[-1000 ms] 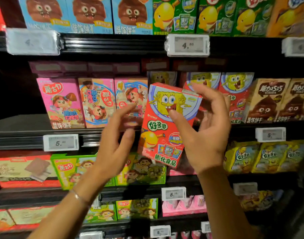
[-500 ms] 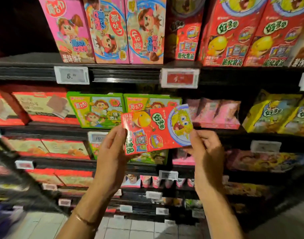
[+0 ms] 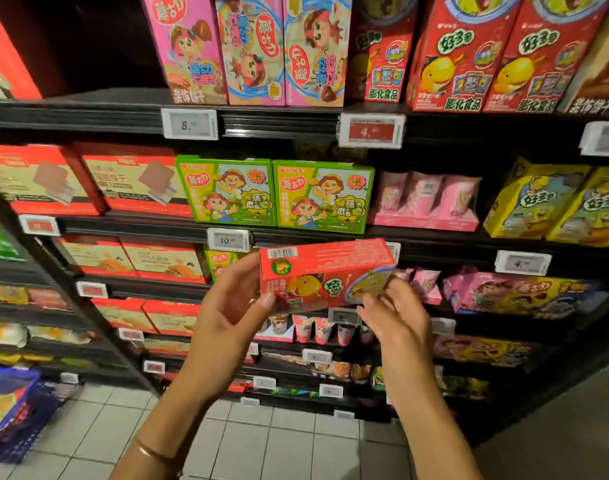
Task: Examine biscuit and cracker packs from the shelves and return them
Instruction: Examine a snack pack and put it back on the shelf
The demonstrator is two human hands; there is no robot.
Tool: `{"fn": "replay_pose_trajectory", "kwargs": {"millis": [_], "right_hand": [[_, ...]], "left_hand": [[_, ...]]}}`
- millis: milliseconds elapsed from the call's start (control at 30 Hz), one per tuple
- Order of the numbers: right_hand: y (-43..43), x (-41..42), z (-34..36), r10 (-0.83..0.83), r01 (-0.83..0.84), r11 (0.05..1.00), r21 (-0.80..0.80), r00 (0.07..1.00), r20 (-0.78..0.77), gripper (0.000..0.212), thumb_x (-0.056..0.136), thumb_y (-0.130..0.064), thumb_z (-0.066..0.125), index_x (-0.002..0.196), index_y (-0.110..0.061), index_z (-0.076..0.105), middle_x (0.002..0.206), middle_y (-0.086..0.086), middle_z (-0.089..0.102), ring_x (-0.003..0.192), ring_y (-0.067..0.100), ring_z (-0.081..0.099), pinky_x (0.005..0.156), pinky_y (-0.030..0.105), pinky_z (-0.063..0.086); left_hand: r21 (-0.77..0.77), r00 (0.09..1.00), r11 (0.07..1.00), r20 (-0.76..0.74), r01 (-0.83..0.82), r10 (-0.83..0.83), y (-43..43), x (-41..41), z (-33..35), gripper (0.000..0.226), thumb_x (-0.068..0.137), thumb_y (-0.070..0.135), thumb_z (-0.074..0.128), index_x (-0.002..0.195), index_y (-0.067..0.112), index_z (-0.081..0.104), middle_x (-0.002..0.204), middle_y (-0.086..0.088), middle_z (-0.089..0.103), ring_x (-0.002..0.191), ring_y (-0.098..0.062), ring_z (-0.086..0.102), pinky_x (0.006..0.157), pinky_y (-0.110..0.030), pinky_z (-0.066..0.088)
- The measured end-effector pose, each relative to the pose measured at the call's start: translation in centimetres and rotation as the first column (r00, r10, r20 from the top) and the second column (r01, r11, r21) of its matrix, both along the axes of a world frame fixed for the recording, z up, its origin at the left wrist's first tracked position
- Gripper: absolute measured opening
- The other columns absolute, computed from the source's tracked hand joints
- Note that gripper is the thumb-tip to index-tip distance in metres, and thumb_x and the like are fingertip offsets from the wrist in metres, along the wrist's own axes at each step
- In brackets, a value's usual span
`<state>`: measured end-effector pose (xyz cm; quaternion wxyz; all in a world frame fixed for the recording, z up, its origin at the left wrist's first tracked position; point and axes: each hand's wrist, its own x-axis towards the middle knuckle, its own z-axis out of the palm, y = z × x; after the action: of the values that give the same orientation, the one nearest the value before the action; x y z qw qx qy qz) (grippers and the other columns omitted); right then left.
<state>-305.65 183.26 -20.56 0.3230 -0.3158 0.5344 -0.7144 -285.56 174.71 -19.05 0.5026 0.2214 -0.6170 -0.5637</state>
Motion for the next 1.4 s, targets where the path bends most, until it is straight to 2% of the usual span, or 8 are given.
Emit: {"fn": "replay_pose_trajectory", "kwargs": {"millis": [133,300,567,700,900,1067,1233,1400], "right_hand": [[3.6,1.4,0.3,0.084,-0.083,0.996,-0.009,0.992,0.094,0.037,0.085,-0.027,0.068,0.117,-0.044,0.073,0.126,-0.002,0.072,0.121,0.020,0.066,0.103,0.043,0.052],[8.9,3.1,-0.5,0.244,-0.220,0.968,-0.116,0.933,0.264,0.063,0.078,-0.037,0.081,0.134,-0.017,0.062,0.129,0.005,0.072,0.112,0.020,0.073,0.081,0.030,0.060],[15.5,3.6,-0.3,0.182,-0.177,0.982,-0.071,0.981,0.068,0.037,0.094,-0.029,0.056,0.130,-0.025,0.064,0.118,-0.003,0.075,0.110,0.013,0.072,0.081,0.028,0.061],[17.6,2.9,1.1,0.110,-0.122,0.990,-0.069,0.982,-0.156,0.034,0.108,-0.021,0.046,0.138,-0.026,0.062,0.128,-0.010,0.071,0.120,0.011,0.067,0.091,0.029,0.058],[18.3,1.2,2.5,0.174,-0.196,0.979,-0.059,0.949,-0.262,0.039,0.094,-0.039,0.055,0.132,-0.040,0.066,0.132,-0.001,0.069,0.123,0.025,0.065,0.098,0.047,0.055],[16.9,-1.5,2.0,0.189,-0.202,0.977,-0.075,0.970,-0.152,0.038,0.091,-0.040,0.063,0.129,-0.034,0.067,0.130,0.003,0.070,0.122,0.026,0.066,0.094,0.040,0.057],[14.1,-5.2,1.5,0.070,-0.079,0.982,0.171,0.996,0.055,0.019,0.084,-0.051,0.069,0.098,-0.041,0.075,0.107,0.001,0.078,0.091,0.016,0.075,0.056,0.023,0.055],[11.4,-8.3,0.6,0.173,-0.247,0.914,0.320,0.954,0.243,0.019,0.103,-0.036,0.057,0.113,-0.036,0.073,0.103,0.005,0.077,0.073,0.018,0.075,0.047,0.029,0.052]], "left_hand": [[-0.134,0.995,0.989,0.081,0.062,-0.051,3.9,3.1,-0.9,0.049,0.090,-0.012,0.066,0.132,0.008,0.053,0.142,-0.012,0.063,0.137,-0.031,0.057,0.106,-0.033,0.051],[-0.192,1.000,0.981,0.010,-0.014,0.016,9.0,4.6,-2.4,0.040,0.081,-0.011,0.072,0.113,0.004,0.053,0.152,-0.014,0.055,0.149,-0.030,0.044,0.104,-0.032,0.053],[-0.179,1.000,0.984,0.014,0.008,-0.006,14.2,4.8,-2.8,0.045,0.080,0.007,0.077,0.119,0.023,0.059,0.145,-0.008,0.060,0.141,-0.029,0.053,0.096,-0.033,0.058],[-0.023,0.988,0.999,0.149,0.033,-0.029,15.7,4.2,-3.9,0.053,0.080,0.030,0.084,0.127,0.034,0.060,0.124,0.001,0.072,0.113,-0.016,0.071,0.087,-0.021,0.057],[0.193,0.975,0.977,0.182,0.094,-0.129,17.3,1.4,-6.0,0.053,0.088,0.037,0.077,0.137,0.042,0.056,0.131,-0.002,0.069,0.121,-0.021,0.069,0.099,-0.036,0.057],[0.265,0.981,0.964,0.178,0.028,-0.077,16.2,-1.0,-5.3,0.053,0.086,0.040,0.078,0.136,0.041,0.059,0.123,-0.002,0.074,0.115,-0.020,0.071,0.091,-0.026,0.058],[0.347,0.979,0.934,0.205,-0.085,0.013,14.2,-4.3,-2.8,0.047,0.085,0.065,0.069,0.126,0.040,0.068,0.122,-0.003,0.076,0.108,-0.027,0.075,0.080,-0.037,0.061],[0.468,0.983,0.879,0.181,-0.096,0.011,12.7,-7.0,-0.4,0.069,0.077,0.092,0.051,0.120,0.042,0.072,0.114,-0.008,0.079,0.100,-0.034,0.077,0.068,-0.039,0.063]]}}
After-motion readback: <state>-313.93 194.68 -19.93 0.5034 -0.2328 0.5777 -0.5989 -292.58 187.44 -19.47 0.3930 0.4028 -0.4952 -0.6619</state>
